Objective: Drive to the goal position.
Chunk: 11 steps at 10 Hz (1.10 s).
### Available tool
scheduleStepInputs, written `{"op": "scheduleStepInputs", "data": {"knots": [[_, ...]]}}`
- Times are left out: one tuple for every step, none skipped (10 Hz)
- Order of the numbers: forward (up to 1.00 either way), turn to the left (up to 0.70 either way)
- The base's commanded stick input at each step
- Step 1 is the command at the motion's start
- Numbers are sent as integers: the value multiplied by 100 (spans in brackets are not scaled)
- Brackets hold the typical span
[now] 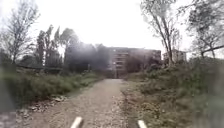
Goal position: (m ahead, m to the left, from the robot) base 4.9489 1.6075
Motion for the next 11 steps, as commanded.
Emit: {"op": "scheduleStepInputs", "data": {"knots": [[70, -28], [70, -3], [70, 0], [70, 0], [70, 0], [70, -18], [70, -20], [70, 0], [70, 0], [70, 0], [70, 0]]}}
